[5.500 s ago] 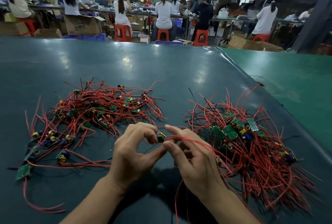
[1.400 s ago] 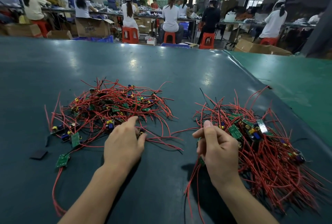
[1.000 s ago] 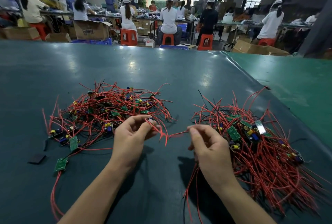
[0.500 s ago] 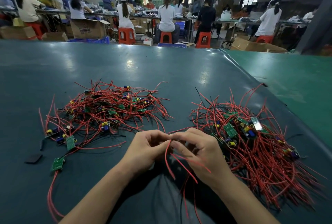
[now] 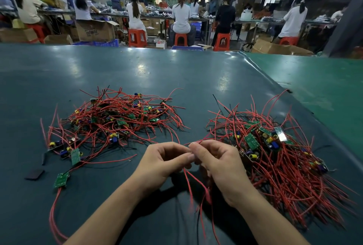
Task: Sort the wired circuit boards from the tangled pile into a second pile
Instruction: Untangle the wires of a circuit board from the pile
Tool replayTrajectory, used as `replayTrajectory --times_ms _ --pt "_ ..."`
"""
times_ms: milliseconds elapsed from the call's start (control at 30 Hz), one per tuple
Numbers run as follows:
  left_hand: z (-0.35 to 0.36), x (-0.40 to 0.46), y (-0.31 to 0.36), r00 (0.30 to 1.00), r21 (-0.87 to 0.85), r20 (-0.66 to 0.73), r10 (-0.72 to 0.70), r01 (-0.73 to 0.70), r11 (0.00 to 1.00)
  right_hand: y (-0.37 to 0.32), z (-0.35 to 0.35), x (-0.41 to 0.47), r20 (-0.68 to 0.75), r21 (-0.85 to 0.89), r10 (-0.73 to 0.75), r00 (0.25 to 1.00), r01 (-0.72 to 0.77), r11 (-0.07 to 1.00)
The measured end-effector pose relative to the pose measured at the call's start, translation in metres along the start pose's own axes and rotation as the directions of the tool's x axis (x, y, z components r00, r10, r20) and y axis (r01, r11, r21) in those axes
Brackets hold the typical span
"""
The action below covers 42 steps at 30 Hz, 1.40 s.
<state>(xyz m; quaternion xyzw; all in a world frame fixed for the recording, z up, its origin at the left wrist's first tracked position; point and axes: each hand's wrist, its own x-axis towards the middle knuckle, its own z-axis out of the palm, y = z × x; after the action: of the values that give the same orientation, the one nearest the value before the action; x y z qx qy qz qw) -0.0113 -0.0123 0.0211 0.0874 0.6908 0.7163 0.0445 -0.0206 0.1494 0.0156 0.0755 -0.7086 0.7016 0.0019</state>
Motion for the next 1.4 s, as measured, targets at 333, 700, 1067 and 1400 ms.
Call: replayTrajectory --times_ms 333,700,1067,1400 --pt "-0.008 0.001 -0.004 0.996 -0.079 0.084 -0.015 0.021 0.997 -0.008 -0.013 0.004 -0.154 0.016 -0.158 0.975 0.162 0.987" --pt "-0.013 0.000 -0.006 0.989 -0.086 0.141 -0.034 0.047 0.995 -0.006 -0.014 0.007 -0.356 -0.097 -0.196 0.914 0.173 0.980" --pt "-0.015 0.001 -0.005 0.982 -0.093 0.175 -0.070 0.087 0.992 -0.007 -0.013 0.009 -0.357 -0.005 -0.227 0.906 0.242 0.970" --pt "-0.016 0.002 -0.005 0.976 -0.152 0.209 -0.058 0.091 0.984 -0.008 -0.025 0.014 -0.319 0.250 -0.080 0.944 0.165 0.954"
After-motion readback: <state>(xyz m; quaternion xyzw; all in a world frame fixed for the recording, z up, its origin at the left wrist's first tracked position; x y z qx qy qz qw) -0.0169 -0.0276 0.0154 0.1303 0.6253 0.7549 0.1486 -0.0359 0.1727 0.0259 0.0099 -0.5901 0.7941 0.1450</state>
